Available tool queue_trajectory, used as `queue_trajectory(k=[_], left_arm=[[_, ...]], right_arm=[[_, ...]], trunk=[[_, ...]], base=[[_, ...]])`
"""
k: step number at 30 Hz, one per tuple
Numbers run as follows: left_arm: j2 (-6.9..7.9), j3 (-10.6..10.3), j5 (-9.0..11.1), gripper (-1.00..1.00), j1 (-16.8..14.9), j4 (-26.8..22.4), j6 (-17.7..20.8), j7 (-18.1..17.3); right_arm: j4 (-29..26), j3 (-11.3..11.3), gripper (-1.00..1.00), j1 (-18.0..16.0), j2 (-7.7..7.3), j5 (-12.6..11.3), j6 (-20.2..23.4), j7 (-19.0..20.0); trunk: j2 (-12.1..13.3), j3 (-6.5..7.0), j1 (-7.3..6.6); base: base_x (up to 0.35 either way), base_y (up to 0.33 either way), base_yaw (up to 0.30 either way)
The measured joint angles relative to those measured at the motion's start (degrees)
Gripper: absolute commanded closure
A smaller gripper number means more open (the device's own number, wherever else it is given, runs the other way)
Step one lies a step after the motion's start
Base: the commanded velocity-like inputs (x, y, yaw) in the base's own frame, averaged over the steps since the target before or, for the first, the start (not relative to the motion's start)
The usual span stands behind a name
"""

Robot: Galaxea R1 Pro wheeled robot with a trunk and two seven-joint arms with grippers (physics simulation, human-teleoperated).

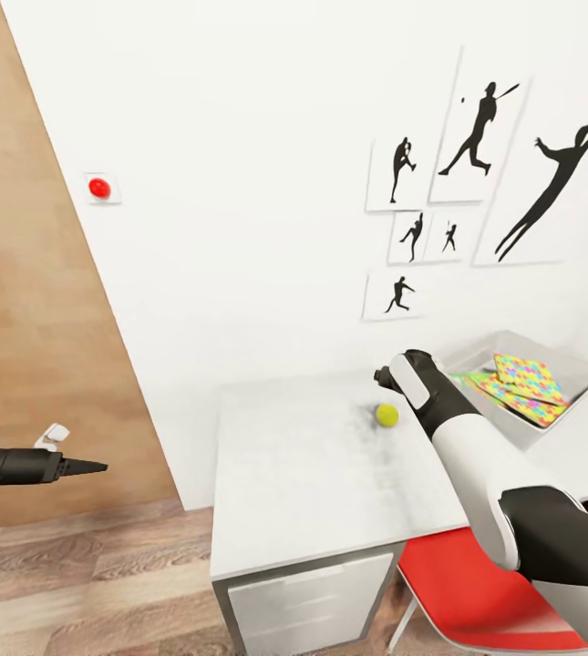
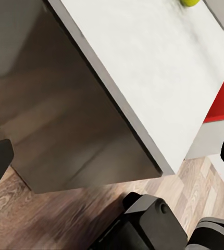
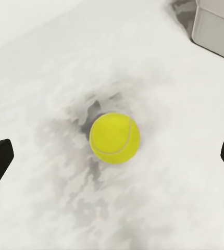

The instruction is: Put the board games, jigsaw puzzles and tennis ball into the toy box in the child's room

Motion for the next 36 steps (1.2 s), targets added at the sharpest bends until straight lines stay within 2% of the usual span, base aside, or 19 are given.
queue_trajectory(k=[11, 36], left_arm=[[0.01, 0.03, 0.01, -1.0, -0.03, 0.0, 0.0, 0.0], [0.01, 0.02, 0.01, -1.0, -0.02, 0.0, 0.0, 0.0]], right_arm=[[0.03, 0.08, -1.0, -0.08, -0.08, -0.03, -1.94, 0.01], [0.0, 0.09, -1.0, -0.02, -0.58, -0.03, -2.19, 0.01]], trunk=[[0.0, -1.04, 0.0], [0.0, -3.4, 0.0]], base=[[0.0, 0.0, 0.0], [0.04, 0.0, 0.0]])
